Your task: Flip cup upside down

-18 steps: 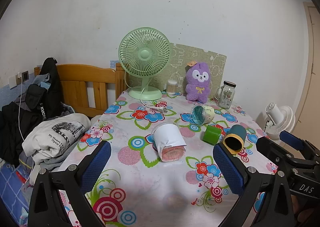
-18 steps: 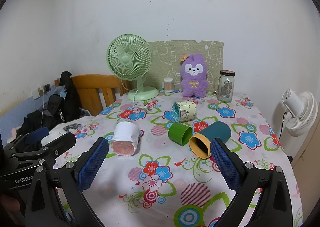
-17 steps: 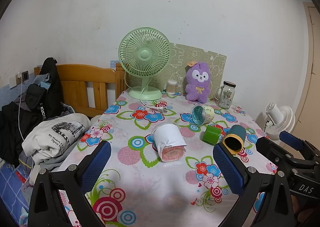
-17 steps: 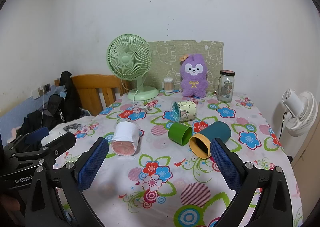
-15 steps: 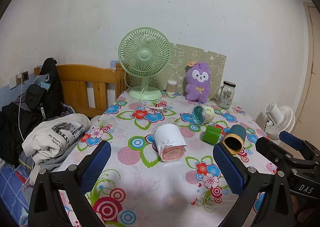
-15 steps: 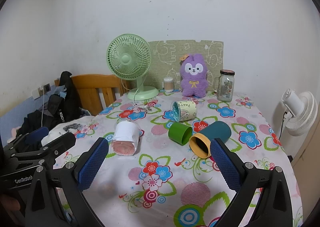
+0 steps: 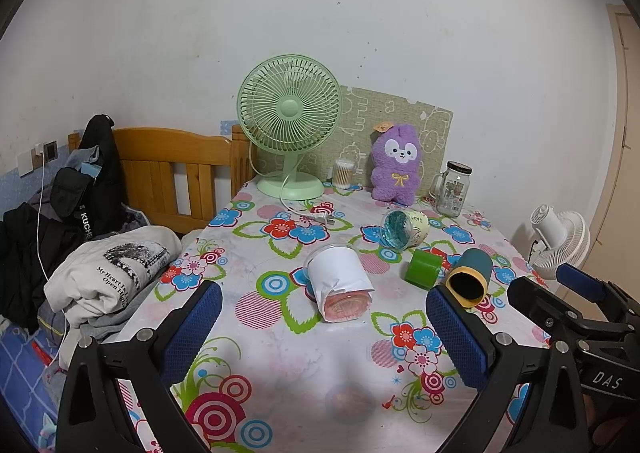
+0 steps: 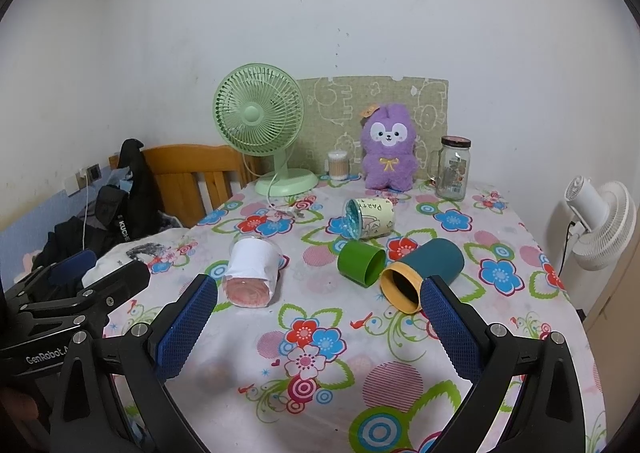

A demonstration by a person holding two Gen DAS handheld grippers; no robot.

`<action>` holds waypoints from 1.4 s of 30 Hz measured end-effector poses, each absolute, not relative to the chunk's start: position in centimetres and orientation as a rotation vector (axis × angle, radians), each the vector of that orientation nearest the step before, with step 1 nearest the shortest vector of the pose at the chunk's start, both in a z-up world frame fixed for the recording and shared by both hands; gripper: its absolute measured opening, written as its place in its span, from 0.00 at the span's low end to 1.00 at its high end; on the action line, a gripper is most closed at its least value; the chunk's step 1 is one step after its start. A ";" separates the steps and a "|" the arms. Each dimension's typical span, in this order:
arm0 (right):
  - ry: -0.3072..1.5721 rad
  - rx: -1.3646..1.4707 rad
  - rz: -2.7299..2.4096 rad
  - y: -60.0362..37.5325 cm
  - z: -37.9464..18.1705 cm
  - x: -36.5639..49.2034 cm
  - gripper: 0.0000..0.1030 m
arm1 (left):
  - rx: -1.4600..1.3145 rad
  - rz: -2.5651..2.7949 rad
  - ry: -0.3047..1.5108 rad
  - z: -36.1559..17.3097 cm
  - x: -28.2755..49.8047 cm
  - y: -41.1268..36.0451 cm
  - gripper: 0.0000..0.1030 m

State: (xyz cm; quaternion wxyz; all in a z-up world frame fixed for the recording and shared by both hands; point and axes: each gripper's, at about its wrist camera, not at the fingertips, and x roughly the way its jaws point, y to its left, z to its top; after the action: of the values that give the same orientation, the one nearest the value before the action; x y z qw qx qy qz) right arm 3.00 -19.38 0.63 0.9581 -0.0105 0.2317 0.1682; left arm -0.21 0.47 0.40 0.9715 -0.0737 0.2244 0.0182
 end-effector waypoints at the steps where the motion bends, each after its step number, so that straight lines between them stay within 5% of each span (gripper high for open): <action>1: 0.469 -0.021 0.341 -19.4 0.6 3.0 0.99 | -0.149 0.036 0.453 0.4 -0.2 0.5 1.00; 42: 0.497 -0.019 0.341 -19.4 -0.1 3.6 0.99 | -0.135 0.033 0.472 -0.6 0.3 0.1 1.00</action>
State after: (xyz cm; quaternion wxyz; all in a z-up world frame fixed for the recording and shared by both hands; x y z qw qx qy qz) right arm 3.61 -19.38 -0.09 0.9549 -0.0096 0.2446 0.1681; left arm 0.30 0.12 -0.59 0.9699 -0.0667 0.2335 0.0164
